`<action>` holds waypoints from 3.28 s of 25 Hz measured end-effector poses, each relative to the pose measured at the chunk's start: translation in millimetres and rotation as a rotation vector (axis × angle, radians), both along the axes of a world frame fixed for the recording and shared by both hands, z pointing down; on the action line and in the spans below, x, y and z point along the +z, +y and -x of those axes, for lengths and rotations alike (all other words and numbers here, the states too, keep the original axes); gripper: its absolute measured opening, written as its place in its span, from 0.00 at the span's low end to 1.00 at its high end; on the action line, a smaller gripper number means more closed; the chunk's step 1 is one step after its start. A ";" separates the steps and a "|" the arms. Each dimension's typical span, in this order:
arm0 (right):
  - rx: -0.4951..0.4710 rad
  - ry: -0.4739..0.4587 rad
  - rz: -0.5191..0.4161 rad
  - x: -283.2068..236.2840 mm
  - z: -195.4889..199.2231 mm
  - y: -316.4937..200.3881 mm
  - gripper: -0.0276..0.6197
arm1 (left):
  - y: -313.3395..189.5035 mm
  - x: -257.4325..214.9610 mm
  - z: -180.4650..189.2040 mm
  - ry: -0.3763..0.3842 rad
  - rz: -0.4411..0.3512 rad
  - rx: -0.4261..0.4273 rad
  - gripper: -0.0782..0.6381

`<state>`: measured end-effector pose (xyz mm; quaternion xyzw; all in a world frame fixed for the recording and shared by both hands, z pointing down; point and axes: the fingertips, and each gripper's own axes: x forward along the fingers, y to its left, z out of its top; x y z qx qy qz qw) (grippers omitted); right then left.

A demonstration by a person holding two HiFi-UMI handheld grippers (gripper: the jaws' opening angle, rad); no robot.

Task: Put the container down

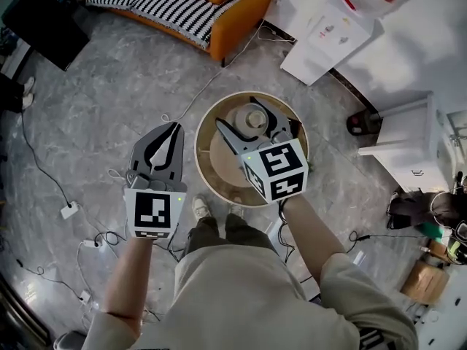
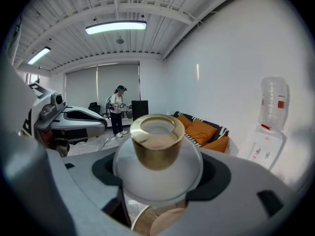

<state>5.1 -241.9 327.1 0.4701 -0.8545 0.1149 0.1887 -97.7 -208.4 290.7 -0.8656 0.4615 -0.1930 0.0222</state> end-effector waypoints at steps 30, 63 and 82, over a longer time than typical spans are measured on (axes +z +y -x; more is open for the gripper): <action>0.037 0.041 0.204 323.5 26.3 -85.5 0.55 | -97.7 313.5 4.9 0.048 0.354 -0.025 0.13; -0.009 0.133 0.244 577.9 68.4 -59.1 0.55 | -56.5 568.0 37.3 0.097 0.644 -0.091 0.13; 0.044 0.014 0.267 507.5 59.6 -65.6 0.55 | -58.5 517.0 36.2 0.095 0.604 -0.102 0.13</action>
